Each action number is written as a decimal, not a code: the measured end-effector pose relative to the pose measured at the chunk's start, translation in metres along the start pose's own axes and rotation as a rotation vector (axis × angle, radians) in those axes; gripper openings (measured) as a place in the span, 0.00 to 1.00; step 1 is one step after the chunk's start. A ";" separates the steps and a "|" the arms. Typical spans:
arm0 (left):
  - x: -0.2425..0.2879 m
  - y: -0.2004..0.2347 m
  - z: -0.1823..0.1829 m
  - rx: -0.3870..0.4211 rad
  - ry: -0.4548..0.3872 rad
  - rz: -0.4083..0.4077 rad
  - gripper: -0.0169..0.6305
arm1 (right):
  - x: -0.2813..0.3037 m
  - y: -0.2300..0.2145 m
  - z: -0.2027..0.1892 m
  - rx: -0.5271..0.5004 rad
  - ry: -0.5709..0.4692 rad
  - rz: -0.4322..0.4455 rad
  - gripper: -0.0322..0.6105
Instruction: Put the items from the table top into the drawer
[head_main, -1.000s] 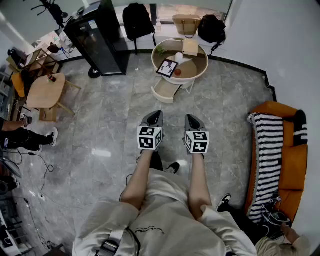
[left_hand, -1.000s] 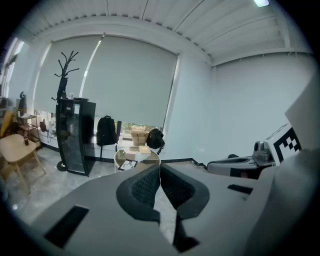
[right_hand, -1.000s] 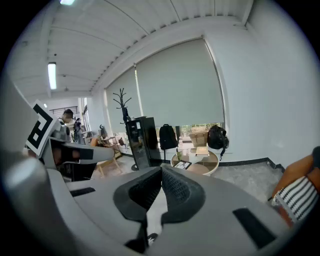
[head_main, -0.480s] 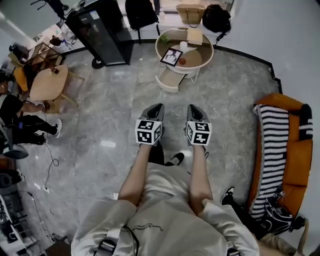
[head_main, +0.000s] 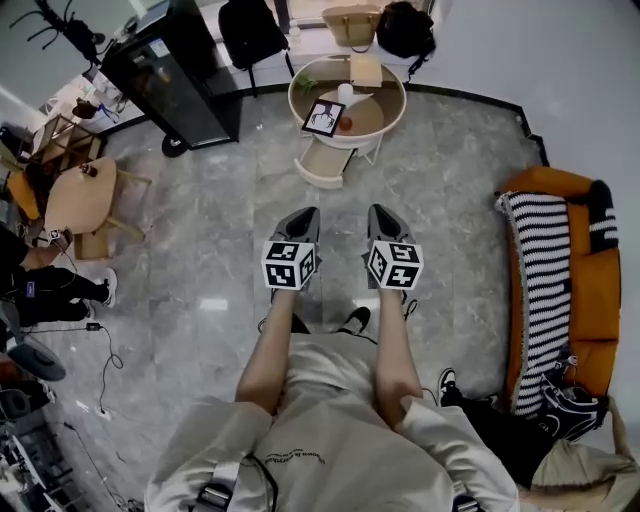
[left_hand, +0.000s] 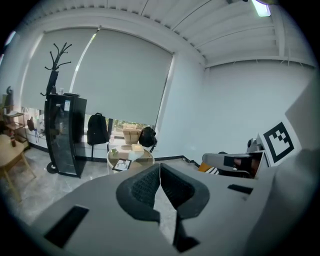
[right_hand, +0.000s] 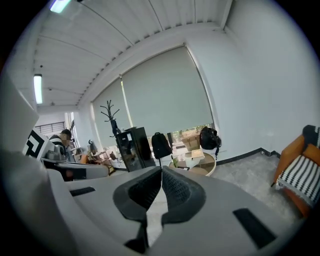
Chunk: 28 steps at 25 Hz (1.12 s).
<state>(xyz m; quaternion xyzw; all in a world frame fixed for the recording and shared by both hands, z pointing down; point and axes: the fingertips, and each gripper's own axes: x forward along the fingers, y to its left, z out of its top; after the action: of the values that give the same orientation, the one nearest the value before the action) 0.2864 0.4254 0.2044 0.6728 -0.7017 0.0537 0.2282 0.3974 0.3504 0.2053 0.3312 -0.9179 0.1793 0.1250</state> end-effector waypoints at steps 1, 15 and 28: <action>0.000 0.009 0.004 0.010 0.002 -0.010 0.06 | 0.005 0.006 0.002 0.011 -0.007 -0.001 0.10; -0.017 0.146 0.025 -0.002 -0.004 -0.207 0.06 | 0.071 0.106 -0.023 0.224 -0.045 -0.026 0.10; -0.057 0.252 0.029 -0.025 0.022 -0.289 0.06 | 0.122 0.224 -0.029 0.156 -0.031 -0.006 0.10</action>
<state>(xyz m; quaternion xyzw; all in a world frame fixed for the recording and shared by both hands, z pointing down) 0.0348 0.4889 0.2149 0.7635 -0.5954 0.0189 0.2496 0.1633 0.4545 0.2191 0.3454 -0.9020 0.2447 0.0852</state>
